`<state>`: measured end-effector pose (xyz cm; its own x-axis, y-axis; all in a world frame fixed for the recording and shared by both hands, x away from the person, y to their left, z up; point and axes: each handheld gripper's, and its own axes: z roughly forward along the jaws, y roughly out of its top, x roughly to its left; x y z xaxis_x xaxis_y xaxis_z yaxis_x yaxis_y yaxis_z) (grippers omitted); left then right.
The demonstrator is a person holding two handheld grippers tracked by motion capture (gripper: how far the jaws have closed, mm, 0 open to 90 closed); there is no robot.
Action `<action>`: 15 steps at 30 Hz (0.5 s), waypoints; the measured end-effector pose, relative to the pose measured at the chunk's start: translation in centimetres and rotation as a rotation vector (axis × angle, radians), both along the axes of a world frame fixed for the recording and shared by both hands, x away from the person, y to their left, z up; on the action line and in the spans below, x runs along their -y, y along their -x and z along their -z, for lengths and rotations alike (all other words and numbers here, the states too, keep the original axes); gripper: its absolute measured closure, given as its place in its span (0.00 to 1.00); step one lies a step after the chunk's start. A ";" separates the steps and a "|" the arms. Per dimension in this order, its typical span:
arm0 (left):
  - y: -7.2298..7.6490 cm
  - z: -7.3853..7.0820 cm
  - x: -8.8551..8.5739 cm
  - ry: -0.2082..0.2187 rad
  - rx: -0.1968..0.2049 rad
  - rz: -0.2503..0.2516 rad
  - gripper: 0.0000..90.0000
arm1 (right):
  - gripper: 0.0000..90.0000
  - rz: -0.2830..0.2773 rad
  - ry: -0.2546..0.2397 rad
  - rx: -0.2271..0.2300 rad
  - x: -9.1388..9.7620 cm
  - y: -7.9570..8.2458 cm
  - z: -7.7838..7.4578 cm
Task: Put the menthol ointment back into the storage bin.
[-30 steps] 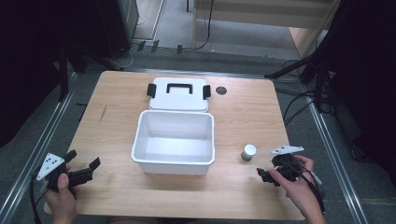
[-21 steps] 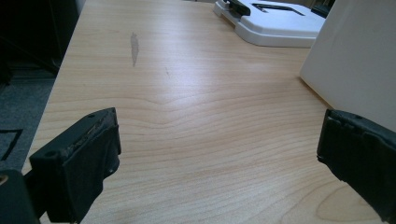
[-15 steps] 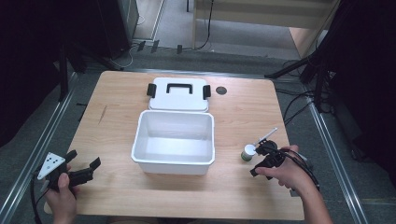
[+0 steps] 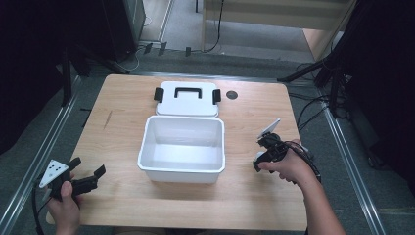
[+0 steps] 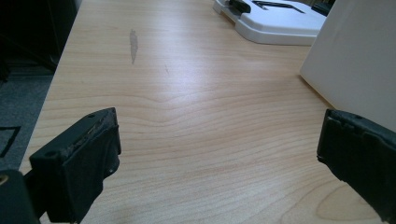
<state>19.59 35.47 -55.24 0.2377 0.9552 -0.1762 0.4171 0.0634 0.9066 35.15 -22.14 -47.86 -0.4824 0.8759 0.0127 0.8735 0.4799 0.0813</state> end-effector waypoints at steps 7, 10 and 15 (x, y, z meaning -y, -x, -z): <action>0.0 0.0 0.0 0.004 -0.001 -0.001 0.00 | 0.40 0.016 -0.010 -0.025 -0.9 -0.7 0.4; -0.1 0.0 0.0 0.000 -0.004 -0.001 0.00 | 0.43 0.028 -0.010 -0.024 -1.0 -1.1 0.6; -0.1 0.0 0.0 0.000 -0.004 0.000 0.00 | 0.52 0.062 -0.004 -0.037 -1.1 -1.5 0.7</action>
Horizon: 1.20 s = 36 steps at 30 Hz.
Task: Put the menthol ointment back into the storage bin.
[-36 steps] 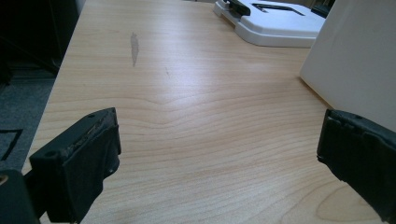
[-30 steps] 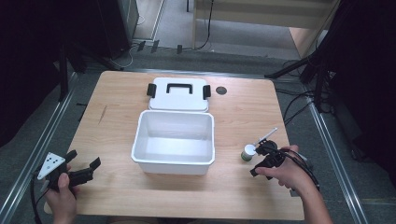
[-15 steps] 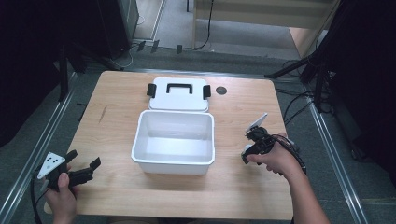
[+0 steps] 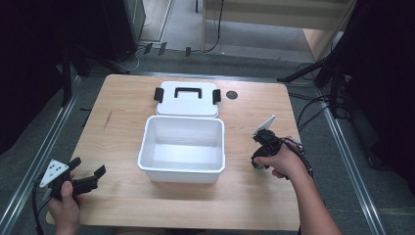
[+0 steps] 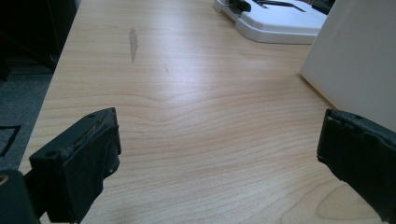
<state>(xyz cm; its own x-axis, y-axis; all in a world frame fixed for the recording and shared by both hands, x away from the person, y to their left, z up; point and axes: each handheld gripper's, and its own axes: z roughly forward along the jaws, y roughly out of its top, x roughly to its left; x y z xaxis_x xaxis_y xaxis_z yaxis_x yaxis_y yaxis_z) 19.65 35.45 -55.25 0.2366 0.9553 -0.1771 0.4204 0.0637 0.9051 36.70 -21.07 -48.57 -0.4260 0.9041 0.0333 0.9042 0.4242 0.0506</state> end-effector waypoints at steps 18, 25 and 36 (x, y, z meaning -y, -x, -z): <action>0.0 0.0 0.0 -0.002 -0.005 0.001 0.00 | 0.57 -0.067 -0.007 -0.019 -0.7 -0.2 -1.9; -0.1 0.0 0.0 -0.001 -0.005 0.000 0.00 | 0.57 -0.107 -0.006 -0.018 -1.5 0.0 -4.2; -0.1 0.0 0.0 0.002 -0.007 0.001 0.00 | 0.57 -0.190 -0.003 -0.008 -3.7 0.6 -7.7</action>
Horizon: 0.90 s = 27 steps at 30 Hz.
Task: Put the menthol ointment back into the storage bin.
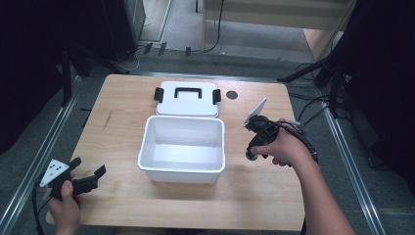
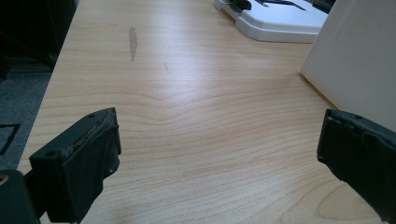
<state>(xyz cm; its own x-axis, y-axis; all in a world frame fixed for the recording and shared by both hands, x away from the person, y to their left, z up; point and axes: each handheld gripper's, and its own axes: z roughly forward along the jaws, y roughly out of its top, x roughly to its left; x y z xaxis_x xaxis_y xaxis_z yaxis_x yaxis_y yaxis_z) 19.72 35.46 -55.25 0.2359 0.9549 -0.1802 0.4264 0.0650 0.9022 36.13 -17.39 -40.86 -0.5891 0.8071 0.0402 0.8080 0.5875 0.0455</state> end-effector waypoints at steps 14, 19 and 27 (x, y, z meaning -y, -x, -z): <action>0.0 0.0 -0.1 0.006 -0.006 0.002 0.00 | 0.57 -0.065 -0.029 0.017 -2.6 0.1 -4.7; -0.1 0.0 -0.1 0.009 -0.006 0.002 0.00 | 0.57 -0.095 -0.030 0.024 -3.8 0.2 -5.9; -0.1 0.0 -0.1 0.008 -0.008 0.003 0.00 | 0.57 -0.136 -0.033 0.033 -5.9 0.5 -6.9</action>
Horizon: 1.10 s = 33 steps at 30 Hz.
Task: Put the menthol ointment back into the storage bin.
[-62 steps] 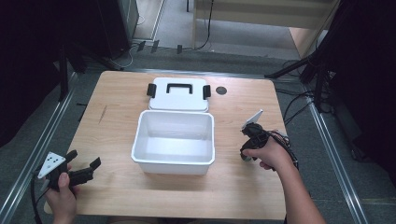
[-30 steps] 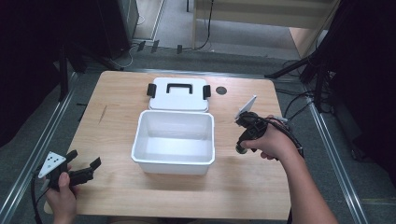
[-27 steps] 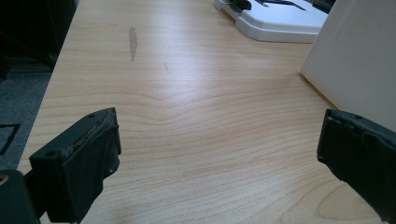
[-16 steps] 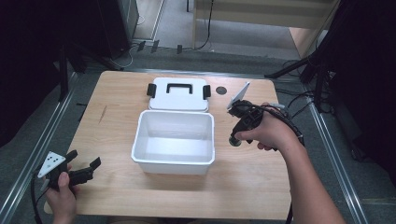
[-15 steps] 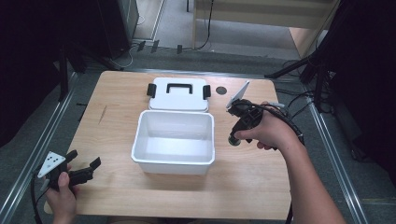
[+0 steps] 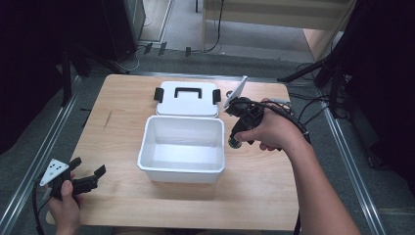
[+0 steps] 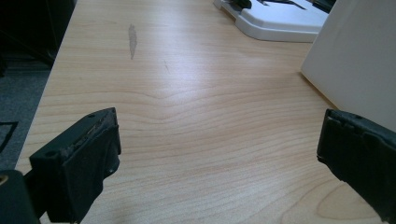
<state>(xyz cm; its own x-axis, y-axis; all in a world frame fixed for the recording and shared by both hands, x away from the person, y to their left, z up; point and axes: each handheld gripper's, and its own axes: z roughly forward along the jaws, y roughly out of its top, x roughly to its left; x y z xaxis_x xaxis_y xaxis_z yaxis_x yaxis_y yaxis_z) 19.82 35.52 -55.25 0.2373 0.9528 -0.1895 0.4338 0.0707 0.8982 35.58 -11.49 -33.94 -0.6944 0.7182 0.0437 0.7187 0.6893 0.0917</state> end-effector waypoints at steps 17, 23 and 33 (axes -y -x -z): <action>0.0 0.0 -0.1 0.004 -0.002 -0.002 0.00 | 0.57 -0.101 -0.017 -0.001 -4.3 0.1 0.1; -0.1 0.0 -0.1 0.005 -0.004 0.000 0.00 | 0.57 -0.215 -0.003 0.020 -5.3 0.2 0.9; -0.1 0.0 -0.1 0.005 -0.006 0.000 0.00 | 0.57 -0.367 -0.008 0.033 -6.1 0.3 2.8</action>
